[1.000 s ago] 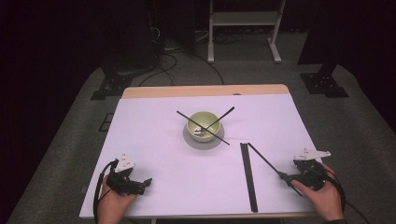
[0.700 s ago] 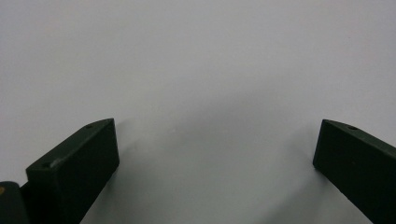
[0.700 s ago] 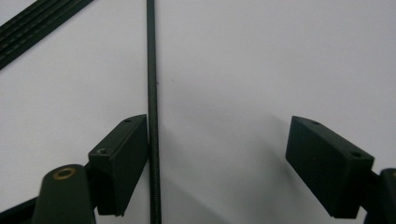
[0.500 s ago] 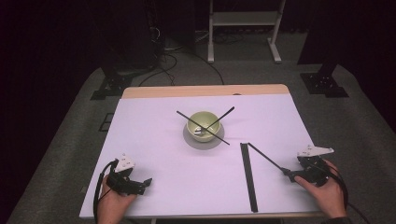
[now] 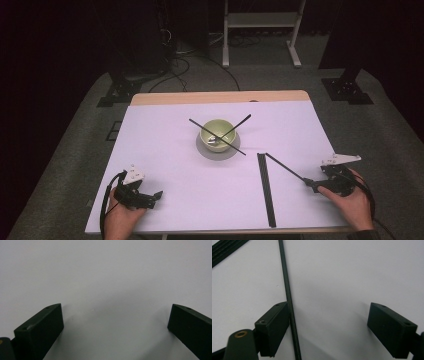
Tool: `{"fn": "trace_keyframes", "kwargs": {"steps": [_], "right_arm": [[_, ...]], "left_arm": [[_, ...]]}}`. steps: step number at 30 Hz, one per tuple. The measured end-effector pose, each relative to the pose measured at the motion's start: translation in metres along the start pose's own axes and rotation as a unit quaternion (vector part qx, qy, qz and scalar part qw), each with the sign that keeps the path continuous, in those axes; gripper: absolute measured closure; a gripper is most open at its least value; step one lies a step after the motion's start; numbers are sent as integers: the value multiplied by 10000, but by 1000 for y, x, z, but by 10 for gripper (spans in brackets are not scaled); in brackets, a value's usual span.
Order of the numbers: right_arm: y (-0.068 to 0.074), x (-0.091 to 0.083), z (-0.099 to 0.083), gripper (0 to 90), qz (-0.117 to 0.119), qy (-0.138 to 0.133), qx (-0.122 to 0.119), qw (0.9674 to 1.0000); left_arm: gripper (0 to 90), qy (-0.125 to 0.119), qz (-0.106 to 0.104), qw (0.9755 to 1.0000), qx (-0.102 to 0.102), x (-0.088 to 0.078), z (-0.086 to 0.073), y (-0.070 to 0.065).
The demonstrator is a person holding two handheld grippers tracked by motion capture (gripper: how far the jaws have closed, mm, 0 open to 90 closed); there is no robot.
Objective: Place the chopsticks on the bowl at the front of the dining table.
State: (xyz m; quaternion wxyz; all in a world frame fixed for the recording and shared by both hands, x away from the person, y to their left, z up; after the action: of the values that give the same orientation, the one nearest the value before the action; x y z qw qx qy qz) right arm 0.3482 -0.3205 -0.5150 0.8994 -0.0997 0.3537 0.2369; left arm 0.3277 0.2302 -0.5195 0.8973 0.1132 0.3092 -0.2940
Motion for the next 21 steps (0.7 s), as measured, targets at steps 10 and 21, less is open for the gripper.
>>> {"fn": "trace_keyframes", "kwargs": {"steps": [10,21], "right_arm": [[3,-4,8,232,170,-266,51,9995],[11,-5,22,452,398,-517,-70,9978]], "left_arm": [[0,2,-1,10000,0,0,0,0],[0,2,1,10000,1,0,0,0]]}}
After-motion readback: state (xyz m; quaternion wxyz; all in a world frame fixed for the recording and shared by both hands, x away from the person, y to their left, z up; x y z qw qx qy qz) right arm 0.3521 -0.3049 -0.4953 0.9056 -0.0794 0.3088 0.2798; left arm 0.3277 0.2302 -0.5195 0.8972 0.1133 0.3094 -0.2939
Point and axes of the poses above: each handheld gripper's, and its own axes: x roughly forward along the jaws, z roughly out of its top, y roughly to its left, the point moved 8 cm from there along x, roughly forward along the jaws, and after that the axes turned 6 degrees about -y, right-handed, at the moved point
